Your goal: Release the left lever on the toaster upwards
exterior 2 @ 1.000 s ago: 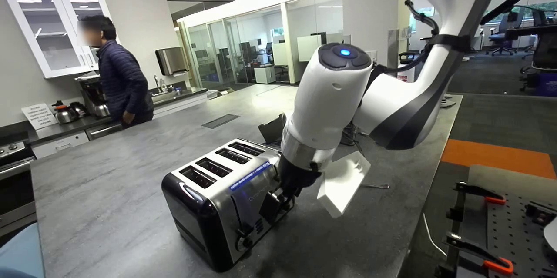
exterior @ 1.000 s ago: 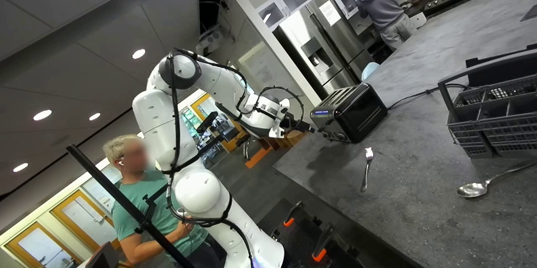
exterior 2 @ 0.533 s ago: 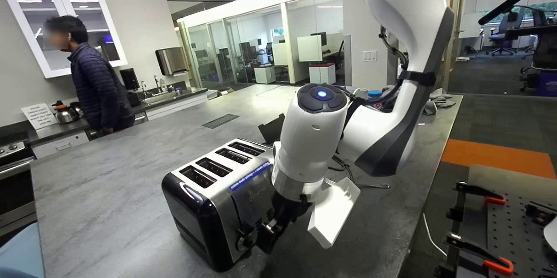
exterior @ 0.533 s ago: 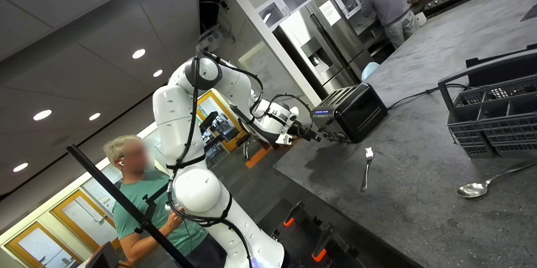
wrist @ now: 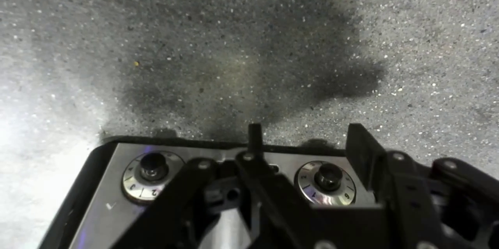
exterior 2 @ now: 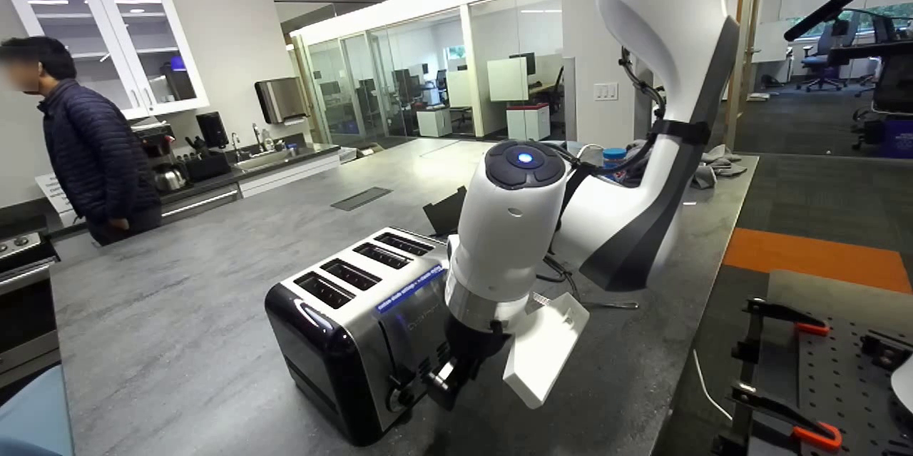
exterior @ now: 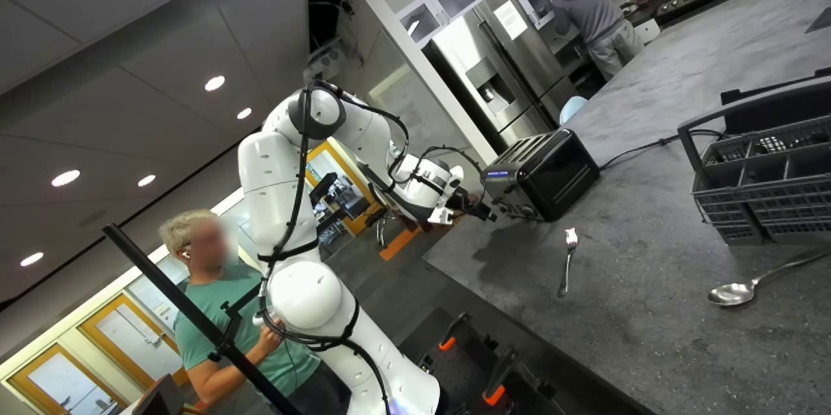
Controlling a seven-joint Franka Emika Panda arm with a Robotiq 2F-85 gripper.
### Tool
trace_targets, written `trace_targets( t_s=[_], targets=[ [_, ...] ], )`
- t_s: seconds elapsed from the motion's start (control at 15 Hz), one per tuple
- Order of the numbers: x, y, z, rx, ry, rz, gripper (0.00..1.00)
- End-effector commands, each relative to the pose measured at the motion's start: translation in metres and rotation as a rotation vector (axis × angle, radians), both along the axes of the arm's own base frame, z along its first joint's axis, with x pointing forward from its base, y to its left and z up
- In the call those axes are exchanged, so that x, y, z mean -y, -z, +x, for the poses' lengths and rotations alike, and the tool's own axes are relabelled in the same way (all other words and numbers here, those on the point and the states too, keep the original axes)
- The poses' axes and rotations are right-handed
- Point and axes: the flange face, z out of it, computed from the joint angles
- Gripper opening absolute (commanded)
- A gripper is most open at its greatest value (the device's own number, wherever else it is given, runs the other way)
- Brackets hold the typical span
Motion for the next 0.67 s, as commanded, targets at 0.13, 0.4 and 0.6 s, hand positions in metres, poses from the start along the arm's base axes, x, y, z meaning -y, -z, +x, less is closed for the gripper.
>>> trace_targets(
  t_s=[0.13, 0.4, 0.6],
  targets=[
    [0.010, -0.001, 0.007, 0.036, 0.003, -0.022, 0.12],
    [0.020, 0.005, 0.015, 0.066, 0.001, -0.026, 0.00],
    [0.019, 0.006, 0.015, 0.078, 0.008, -0.024, 0.00]
  ],
)
